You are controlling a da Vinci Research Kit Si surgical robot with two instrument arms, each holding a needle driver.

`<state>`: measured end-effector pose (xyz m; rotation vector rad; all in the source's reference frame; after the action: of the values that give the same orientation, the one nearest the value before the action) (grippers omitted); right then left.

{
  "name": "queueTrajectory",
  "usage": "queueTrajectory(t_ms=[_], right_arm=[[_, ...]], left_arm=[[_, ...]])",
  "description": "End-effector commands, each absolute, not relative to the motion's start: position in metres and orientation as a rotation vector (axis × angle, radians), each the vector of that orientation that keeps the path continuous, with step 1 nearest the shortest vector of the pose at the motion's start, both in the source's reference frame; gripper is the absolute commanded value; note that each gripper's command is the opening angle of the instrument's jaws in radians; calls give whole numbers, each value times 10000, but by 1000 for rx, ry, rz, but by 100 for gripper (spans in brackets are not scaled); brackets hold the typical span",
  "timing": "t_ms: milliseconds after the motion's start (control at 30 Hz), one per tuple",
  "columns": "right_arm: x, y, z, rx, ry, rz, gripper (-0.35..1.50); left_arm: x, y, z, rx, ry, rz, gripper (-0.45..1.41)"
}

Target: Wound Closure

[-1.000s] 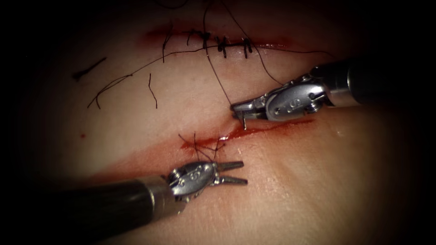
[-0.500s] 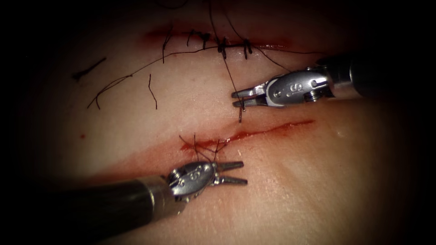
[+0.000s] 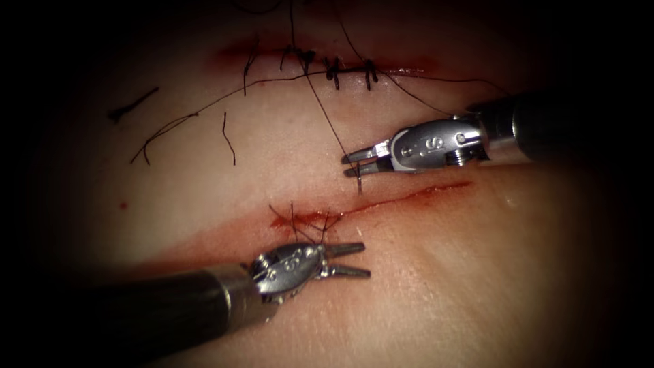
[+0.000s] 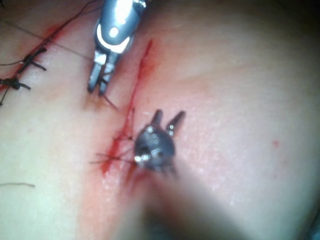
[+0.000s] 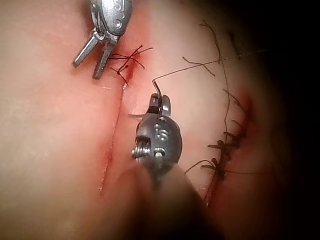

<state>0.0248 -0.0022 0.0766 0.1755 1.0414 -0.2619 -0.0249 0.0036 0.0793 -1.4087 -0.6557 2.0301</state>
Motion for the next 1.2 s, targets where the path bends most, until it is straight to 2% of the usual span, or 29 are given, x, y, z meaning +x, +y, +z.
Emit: queueTrajectory(t_ms=[33, 233, 300, 367, 467, 1000, 1200], right_arm=[[254, -25, 771, 195, 1043, -239, -35], [256, -22, 768, 212, 1035, -224, -35], [256, -23, 768, 212, 1035, -225, -35], [257, -23, 769, 211, 1035, -226, -35], [256, -25, 768, 215, 1035, -222, -35], [257, -23, 767, 235, 1031, -189, -35], [256, -20, 771, 368, 1045, -80, -35]], left_arm=[[-256, 31, 799, -1409, -659, 2028, 32], [-256, 38, 798, -1390, -624, 2024, 26], [-257, 45, 800, -1360, -569, 2019, 4], [-258, 47, 805, -1327, -499, 2027, 2], [-263, 42, 817, -1292, -434, 2053, 2], [-269, 21, 870, -1262, -496, 2139, 7], [-267, 21, 873, -1260, -496, 2143, 7]])
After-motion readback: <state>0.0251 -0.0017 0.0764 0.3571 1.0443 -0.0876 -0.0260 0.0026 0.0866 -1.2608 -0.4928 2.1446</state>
